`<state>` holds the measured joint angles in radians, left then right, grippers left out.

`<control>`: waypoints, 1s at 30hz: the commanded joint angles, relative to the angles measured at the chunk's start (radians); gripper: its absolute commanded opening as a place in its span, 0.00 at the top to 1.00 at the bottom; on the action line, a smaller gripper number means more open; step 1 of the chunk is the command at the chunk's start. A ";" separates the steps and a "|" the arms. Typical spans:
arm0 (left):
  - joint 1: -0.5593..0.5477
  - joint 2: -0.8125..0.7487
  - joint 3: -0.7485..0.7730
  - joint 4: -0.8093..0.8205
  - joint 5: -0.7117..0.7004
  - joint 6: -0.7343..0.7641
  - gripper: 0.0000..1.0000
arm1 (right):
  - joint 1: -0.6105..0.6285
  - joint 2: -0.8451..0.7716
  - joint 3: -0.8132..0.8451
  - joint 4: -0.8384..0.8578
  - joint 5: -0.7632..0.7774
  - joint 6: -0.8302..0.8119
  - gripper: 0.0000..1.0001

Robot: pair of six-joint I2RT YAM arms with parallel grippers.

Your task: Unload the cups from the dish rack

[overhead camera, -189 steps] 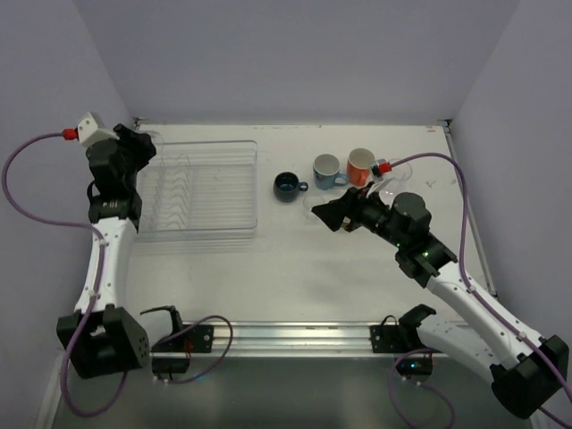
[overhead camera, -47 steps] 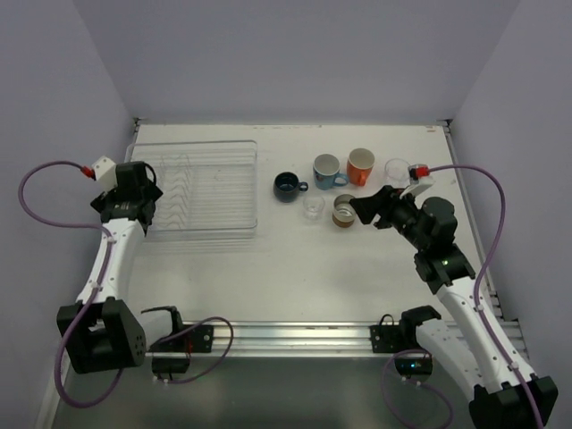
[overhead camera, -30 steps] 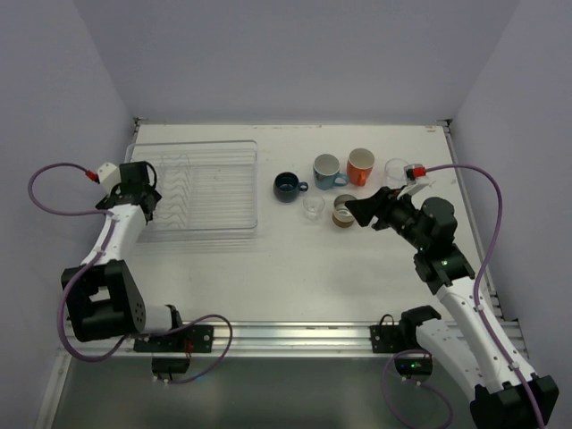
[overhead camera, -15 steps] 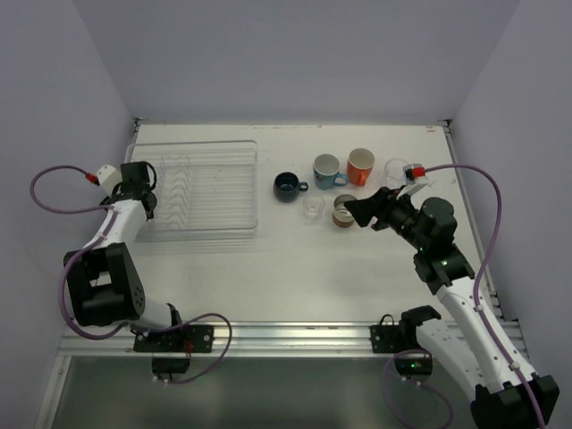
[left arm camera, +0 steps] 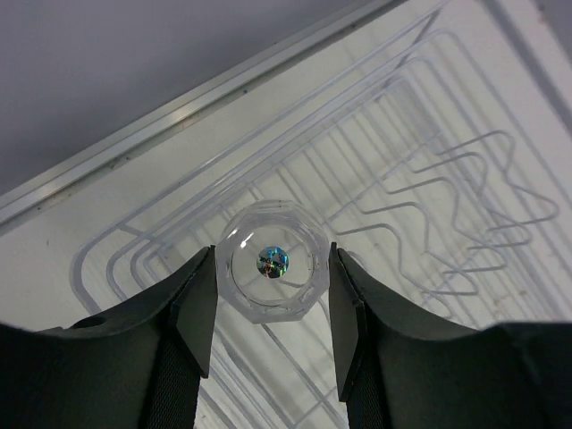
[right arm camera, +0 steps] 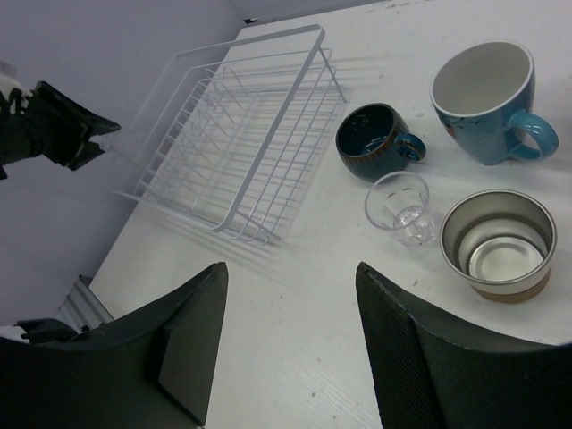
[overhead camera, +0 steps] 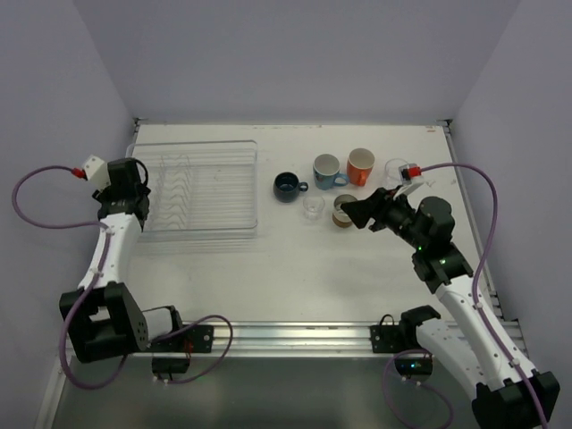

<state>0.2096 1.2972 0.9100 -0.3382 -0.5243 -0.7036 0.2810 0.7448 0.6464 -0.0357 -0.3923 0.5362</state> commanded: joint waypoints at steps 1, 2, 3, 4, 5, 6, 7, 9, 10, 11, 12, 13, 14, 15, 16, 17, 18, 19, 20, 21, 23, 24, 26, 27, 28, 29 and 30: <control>0.008 -0.146 0.010 0.033 0.067 0.030 0.76 | 0.014 0.007 0.004 0.059 -0.036 0.013 0.38; 0.010 -0.171 0.013 0.028 0.108 0.033 0.76 | 0.015 0.007 0.006 0.057 -0.039 0.015 0.38; 0.008 -0.218 0.018 0.027 0.133 0.035 0.76 | 0.018 0.007 0.010 0.059 -0.046 0.021 0.38; 0.008 -0.245 0.021 0.025 0.159 0.035 0.76 | 0.021 0.002 0.010 0.068 -0.048 0.028 0.38; 0.010 -0.271 0.026 0.024 0.223 0.033 0.76 | 0.026 -0.001 0.012 0.077 -0.054 0.050 0.38; 0.008 -0.323 0.029 0.024 0.260 0.030 0.76 | 0.029 -0.001 0.012 0.086 -0.062 0.062 0.38; 0.008 -0.347 0.030 0.027 0.295 0.023 0.76 | 0.035 -0.001 0.015 0.097 -0.077 0.079 0.38; 0.007 -0.418 0.033 0.045 0.442 -0.002 0.77 | 0.069 0.010 0.016 0.144 -0.086 0.134 0.37; 0.007 -0.438 0.033 0.059 0.499 -0.011 0.78 | 0.108 0.014 0.013 0.196 -0.088 0.158 0.37; 0.007 -0.459 0.027 0.095 0.624 -0.042 0.78 | 0.128 0.027 0.006 0.232 -0.085 0.182 0.37; 0.007 -0.489 0.021 0.117 0.692 -0.060 0.78 | 0.153 0.036 -0.004 0.271 -0.082 0.241 0.37; -0.001 -0.499 0.012 0.145 0.755 -0.080 0.78 | 0.199 0.041 -0.016 0.325 -0.079 0.276 0.37; -0.007 -0.509 -0.014 0.201 0.877 -0.127 0.78 | 0.222 0.062 -0.040 0.439 -0.066 0.309 0.37; -0.013 -0.522 -0.031 0.237 0.945 -0.155 0.78 | 0.243 0.077 -0.044 0.491 -0.066 0.361 0.37; -0.033 -0.527 -0.052 0.278 1.005 -0.181 0.78 | 0.286 0.097 -0.044 0.538 -0.066 0.378 0.37; -0.050 -0.533 -0.107 0.386 1.100 -0.242 0.78 | 0.306 0.119 -0.031 0.609 -0.062 0.390 0.38; -0.067 -0.550 -0.138 0.437 1.138 -0.273 0.78 | 0.328 0.163 -0.021 0.632 -0.056 0.393 0.38; -0.114 -0.561 -0.173 0.494 1.162 -0.299 0.79 | 0.364 0.185 -0.010 0.651 -0.045 0.392 0.38; -0.143 -0.572 -0.242 0.605 1.190 -0.356 0.79 | 0.380 0.205 0.011 0.677 -0.031 0.387 0.38; -0.171 -0.587 -0.273 0.663 1.198 -0.387 0.79 | 0.397 0.247 0.021 0.692 -0.011 0.378 0.38; -0.254 -0.596 -0.360 0.833 1.199 -0.466 0.79 | 0.431 0.295 0.053 0.752 0.001 0.372 0.38; -0.288 -0.593 -0.381 0.878 1.199 -0.487 0.79 | 0.438 0.318 0.062 0.775 0.001 0.372 0.38; -0.303 -0.582 -0.401 0.967 1.218 -0.516 0.79 | 0.448 0.379 0.105 0.807 -0.005 0.372 0.38; -0.312 -0.573 -0.401 0.984 1.221 -0.517 0.79 | 0.449 0.396 0.116 0.815 -0.011 0.366 0.38; -0.318 -0.569 -0.398 1.001 1.227 -0.520 0.79 | 0.454 0.419 0.127 0.813 -0.011 0.361 0.37; -0.322 -0.559 -0.393 1.033 1.238 -0.530 0.79 | 0.455 0.429 0.143 0.809 -0.003 0.355 0.37; -0.326 -0.555 -0.393 1.050 1.244 -0.534 0.79 | 0.455 0.435 0.150 0.807 0.003 0.352 0.37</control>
<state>-0.1028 0.7441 0.4961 0.4564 0.6556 -1.1664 0.7284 1.1694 0.7265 0.6647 -0.4271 0.8967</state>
